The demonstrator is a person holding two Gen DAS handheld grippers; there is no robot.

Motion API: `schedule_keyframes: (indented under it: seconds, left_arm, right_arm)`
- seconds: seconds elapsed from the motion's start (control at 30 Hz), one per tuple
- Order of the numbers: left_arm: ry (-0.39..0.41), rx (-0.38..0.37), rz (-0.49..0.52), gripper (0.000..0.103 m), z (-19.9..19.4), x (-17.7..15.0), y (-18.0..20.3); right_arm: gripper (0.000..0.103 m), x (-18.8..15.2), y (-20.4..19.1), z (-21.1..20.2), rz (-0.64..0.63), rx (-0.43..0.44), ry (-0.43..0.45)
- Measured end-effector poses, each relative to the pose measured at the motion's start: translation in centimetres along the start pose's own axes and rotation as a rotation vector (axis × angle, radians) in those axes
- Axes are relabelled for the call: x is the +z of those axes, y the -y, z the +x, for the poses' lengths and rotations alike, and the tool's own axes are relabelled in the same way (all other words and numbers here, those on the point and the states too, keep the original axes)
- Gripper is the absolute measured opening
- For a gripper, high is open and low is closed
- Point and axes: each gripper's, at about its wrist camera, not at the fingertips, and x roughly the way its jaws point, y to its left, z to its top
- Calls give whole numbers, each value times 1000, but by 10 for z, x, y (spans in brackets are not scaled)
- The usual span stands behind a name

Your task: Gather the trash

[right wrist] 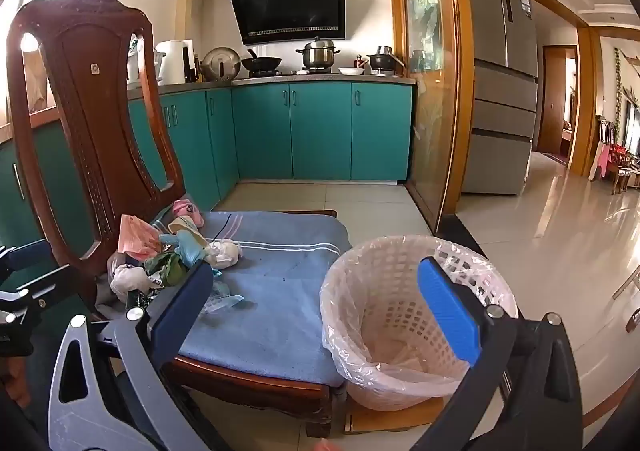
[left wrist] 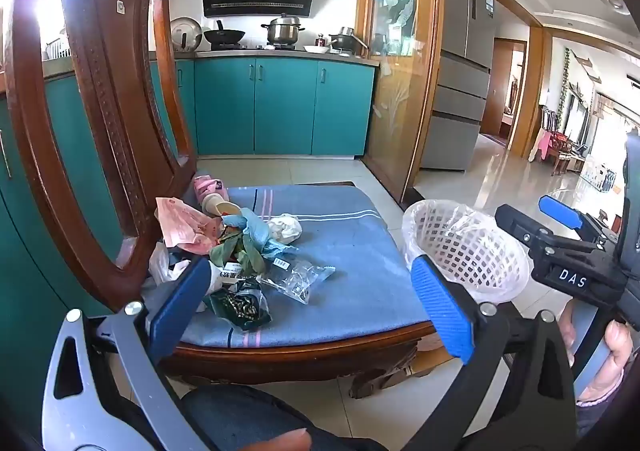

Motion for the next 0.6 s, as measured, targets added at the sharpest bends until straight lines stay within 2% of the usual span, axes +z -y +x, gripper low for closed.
schedule_keyframes:
  seconds: [0.17,0.2,0.6]
  left_arm:
    - [0,-4,-4,100,0,0,1]
    - [-1,-4,-4,100,-1,-1,1]
    - [-7,-6,-8,100,4,-5,6]
  right_arm:
    - [100,1,0,4,-21,-4,-6]
    - [100,0,5,-3,18,9,9]
    - [100,1,5,-2,22,17,6]
